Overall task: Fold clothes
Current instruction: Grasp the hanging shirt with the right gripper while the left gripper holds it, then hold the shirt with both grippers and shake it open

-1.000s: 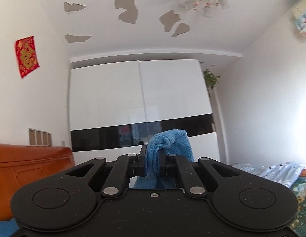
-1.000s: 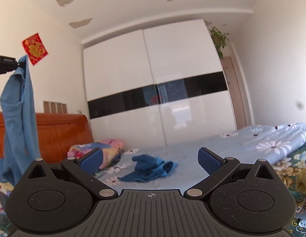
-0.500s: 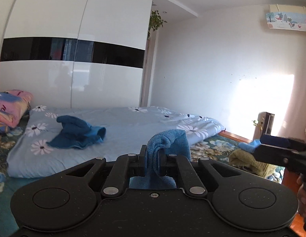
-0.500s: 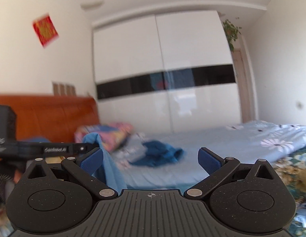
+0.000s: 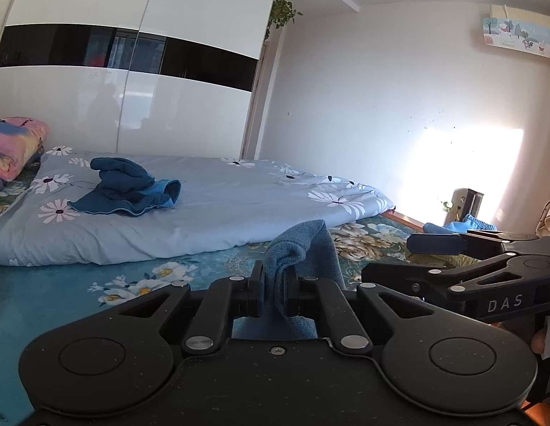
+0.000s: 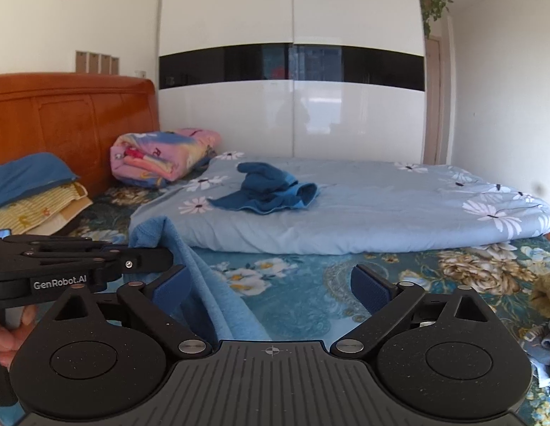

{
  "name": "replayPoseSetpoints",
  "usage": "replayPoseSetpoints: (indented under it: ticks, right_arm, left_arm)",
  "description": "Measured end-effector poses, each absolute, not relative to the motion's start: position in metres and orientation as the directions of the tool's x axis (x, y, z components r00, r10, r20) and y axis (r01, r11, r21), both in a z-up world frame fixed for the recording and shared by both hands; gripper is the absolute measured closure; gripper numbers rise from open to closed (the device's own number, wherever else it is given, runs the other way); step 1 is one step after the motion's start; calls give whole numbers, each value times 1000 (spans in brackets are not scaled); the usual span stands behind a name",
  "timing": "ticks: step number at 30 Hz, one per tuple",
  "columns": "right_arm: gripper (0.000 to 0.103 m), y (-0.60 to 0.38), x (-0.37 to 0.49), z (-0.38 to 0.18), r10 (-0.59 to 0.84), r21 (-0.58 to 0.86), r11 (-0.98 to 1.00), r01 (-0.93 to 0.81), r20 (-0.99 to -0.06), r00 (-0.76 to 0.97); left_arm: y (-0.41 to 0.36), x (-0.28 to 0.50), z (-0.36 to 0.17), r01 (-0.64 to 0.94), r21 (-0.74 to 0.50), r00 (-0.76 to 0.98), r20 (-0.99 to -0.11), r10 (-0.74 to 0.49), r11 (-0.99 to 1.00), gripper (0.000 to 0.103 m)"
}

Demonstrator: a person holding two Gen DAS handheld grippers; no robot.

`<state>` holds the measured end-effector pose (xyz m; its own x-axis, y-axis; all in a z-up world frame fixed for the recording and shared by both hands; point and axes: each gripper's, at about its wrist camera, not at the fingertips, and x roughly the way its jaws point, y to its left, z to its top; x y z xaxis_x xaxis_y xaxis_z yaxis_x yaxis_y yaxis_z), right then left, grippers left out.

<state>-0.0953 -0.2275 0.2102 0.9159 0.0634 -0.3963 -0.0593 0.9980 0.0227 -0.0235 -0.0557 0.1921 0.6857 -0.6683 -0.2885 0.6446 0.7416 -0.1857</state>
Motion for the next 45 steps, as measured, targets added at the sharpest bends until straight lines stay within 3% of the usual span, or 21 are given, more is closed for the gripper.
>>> replayPoseSetpoints:
  ticks: [4,10,17,21,25,30,34,40,45]
  right_arm:
    - [25,-219,-88,207,90,11,996,-94,-411,907]
    - [41,-216,-76,198,121,32,992,-119,-458,881]
    - [51,-206,-73,195,216,68,975,-209,-483,849]
    - [70,-202,-66,190,251,76,966,-247,-504,826]
    - [97,-205,-64,191,285,138,958,-250,-499,818]
    - [100,-210,-67,195,283,164,959,-232,-485,827]
    - [101,-221,-67,200,256,198,963,-183,-462,849]
    - [101,-238,-64,212,210,223,967,-122,-433,877]
    - [101,-248,-60,219,182,230,969,-92,-411,893]
  left_arm:
    - [-49,-27,191,650,-185,680,-292,-672,737,96]
    - [-43,-29,190,646,-189,680,-299,-670,740,96]
    - [-41,-27,192,643,-189,678,-309,-667,742,96]
    - [-43,-28,195,643,-188,678,-313,-666,743,96]
    - [-45,-29,197,642,-186,677,-317,-664,744,95]
    - [-43,-31,197,635,-198,680,-317,-661,747,92]
    - [-36,-35,196,620,-223,685,-312,-658,752,70]
    - [-14,-54,179,582,-286,699,-301,-648,761,49]
    - [-14,-72,139,569,-336,653,-370,-661,751,44]
